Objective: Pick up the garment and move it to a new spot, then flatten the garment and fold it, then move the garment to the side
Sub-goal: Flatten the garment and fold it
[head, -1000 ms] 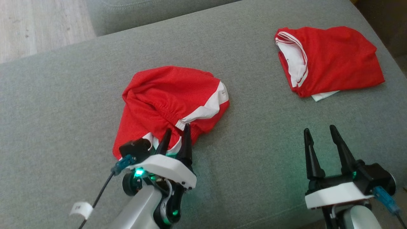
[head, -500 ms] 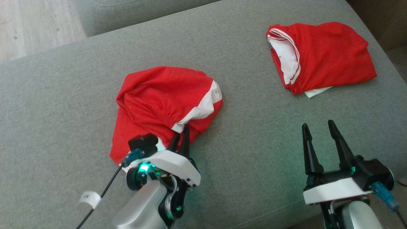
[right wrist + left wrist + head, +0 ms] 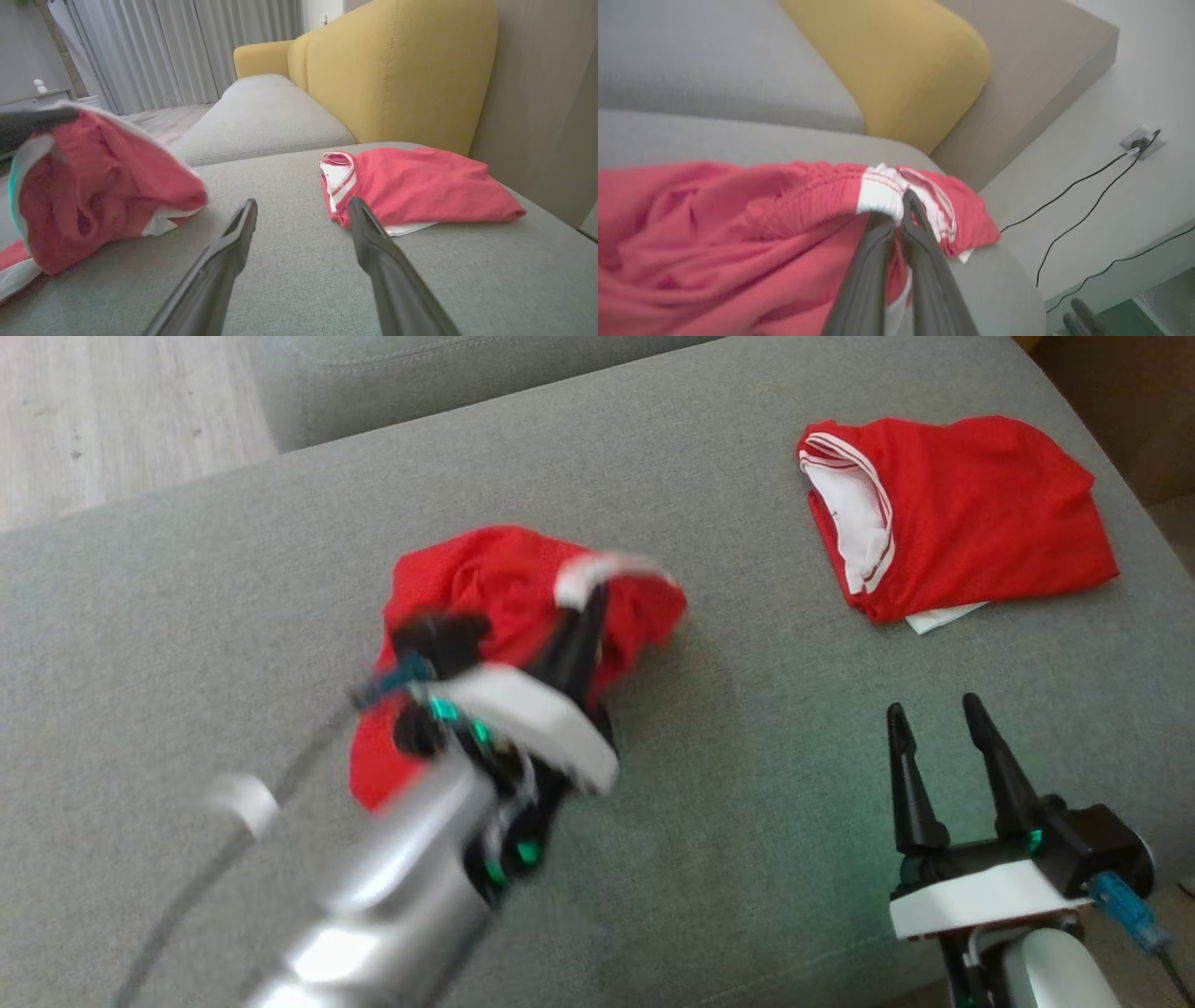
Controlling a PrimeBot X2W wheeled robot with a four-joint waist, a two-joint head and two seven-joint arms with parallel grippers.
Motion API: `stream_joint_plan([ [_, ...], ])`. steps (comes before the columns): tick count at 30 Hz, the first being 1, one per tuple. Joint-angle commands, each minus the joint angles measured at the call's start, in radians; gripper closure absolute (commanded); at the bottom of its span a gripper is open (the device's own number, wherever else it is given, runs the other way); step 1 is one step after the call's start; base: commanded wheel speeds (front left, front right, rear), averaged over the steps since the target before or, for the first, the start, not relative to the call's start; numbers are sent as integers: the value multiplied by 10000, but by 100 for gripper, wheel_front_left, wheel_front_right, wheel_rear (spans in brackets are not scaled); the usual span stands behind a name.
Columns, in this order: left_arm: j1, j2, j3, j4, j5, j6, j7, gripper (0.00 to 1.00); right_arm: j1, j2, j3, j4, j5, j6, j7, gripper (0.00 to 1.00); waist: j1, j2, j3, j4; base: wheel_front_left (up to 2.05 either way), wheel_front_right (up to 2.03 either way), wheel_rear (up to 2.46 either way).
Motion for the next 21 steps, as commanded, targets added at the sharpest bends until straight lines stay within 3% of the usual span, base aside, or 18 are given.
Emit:
stream_joint_plan([
  [1,-1043,346,515,-620,-50,-118,225,100,-268,-56,317,-265,115,73,-93,0,0,0,-19,-50,0,0,0],
  [6,-2473,788,1295,-993,-476,-465,760,100,-447,-56,555,-226,223,73,-93,0,0,0,-91,-601,0,0,0],
  [12,-3335,642,1670,-977,-843,-837,858,100,-429,-56,565,-183,344,73,-93,0,0,0,-5,-1137,0,0,0],
  [21,-3478,434,1725,-1406,-1410,-1506,917,100,-439,-56,423,-229,547,73,-93,0,0,0,254,-1052,0,0,0],
])
